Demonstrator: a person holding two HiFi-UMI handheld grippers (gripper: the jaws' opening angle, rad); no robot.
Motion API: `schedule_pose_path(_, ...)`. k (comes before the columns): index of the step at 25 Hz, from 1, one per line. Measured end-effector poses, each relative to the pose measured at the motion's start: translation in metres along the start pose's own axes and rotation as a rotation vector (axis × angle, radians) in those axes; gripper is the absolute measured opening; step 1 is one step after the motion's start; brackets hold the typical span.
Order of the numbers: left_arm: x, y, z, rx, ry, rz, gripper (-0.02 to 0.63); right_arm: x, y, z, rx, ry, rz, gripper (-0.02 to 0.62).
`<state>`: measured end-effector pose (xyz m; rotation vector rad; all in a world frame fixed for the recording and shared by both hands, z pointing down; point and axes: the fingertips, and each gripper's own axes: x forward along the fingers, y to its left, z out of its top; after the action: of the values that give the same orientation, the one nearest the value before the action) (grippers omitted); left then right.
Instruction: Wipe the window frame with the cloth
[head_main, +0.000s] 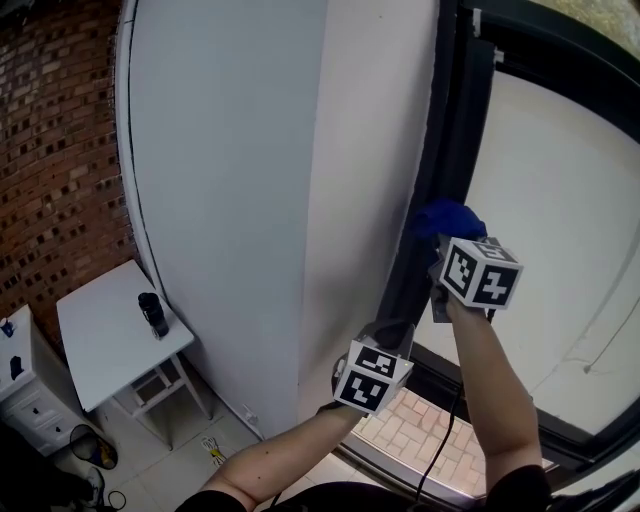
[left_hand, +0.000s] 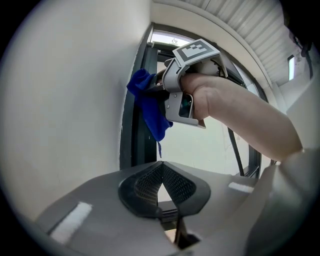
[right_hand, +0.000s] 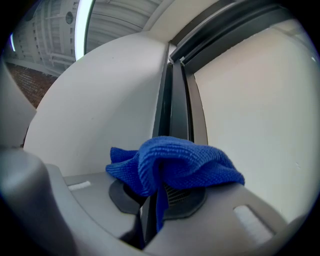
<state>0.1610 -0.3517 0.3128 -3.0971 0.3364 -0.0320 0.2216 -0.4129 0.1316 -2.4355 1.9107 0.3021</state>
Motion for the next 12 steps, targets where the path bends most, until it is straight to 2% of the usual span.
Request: schedule_pose_path(12,0.007,0.005,0.046,0.001,-0.087,0.003,-0.008,0.011,-0.007,0.073,-0.086,-0.09,-0.013,0.049)
